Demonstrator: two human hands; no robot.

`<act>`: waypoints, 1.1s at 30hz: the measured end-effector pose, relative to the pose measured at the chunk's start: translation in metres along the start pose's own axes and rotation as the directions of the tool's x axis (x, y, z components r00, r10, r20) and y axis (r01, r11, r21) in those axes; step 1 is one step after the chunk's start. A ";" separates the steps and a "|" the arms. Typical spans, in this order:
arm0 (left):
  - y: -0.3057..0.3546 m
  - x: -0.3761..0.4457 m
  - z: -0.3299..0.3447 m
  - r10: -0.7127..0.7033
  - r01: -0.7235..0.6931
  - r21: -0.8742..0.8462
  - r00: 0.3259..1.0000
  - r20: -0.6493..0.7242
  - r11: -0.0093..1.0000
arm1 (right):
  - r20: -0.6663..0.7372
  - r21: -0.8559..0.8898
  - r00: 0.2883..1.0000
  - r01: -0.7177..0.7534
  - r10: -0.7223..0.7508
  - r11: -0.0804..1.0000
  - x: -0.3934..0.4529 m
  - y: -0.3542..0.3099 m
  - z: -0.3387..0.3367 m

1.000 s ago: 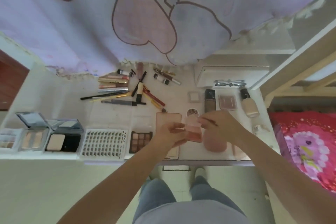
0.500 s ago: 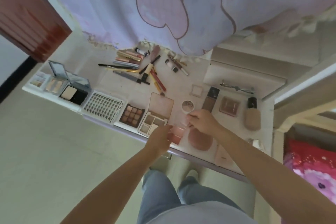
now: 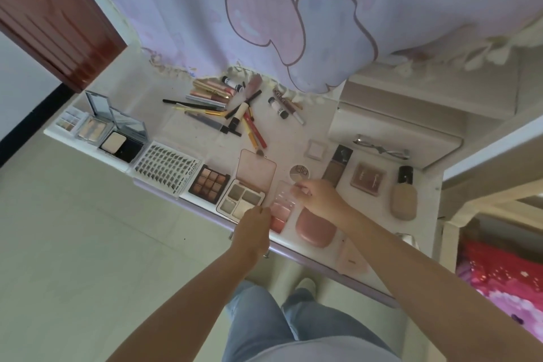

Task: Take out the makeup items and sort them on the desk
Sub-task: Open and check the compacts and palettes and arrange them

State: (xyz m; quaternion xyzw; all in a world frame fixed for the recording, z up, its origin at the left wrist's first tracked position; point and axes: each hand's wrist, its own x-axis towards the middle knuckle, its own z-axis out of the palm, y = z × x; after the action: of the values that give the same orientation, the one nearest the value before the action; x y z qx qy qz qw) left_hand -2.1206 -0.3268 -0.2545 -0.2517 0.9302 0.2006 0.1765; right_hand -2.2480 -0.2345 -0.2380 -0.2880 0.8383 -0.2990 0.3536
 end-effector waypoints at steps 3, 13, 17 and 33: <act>-0.001 -0.001 0.002 -0.002 0.002 -0.016 1.000 -0.017 1.000 | -0.070 -0.193 0.993 0.084 -0.100 0.978 -0.016 0.010 -0.004; -0.013 -0.020 0.014 0.009 -0.012 -0.027 0.993 -0.117 1.000 | -0.131 -0.469 0.986 0.028 -0.100 0.883 -0.058 0.053 0.036; -0.017 -0.021 0.002 0.074 -0.083 -0.107 0.993 -0.088 0.991 | -0.129 -0.279 0.991 0.004 -0.042 0.960 -0.059 0.042 0.027; 0.048 0.010 -0.132 0.598 -0.239 -0.888 0.800 0.049 0.392 | -0.300 -0.014 0.944 0.137 -0.135 0.990 -0.108 -0.058 -0.087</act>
State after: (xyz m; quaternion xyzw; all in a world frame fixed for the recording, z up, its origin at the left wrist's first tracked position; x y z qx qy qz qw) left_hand -2.1851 -0.3533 -0.1324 -0.0147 0.6912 0.7086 0.1407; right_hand -2.2353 -0.1718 -0.1020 -0.2952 0.8593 -0.3658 0.2016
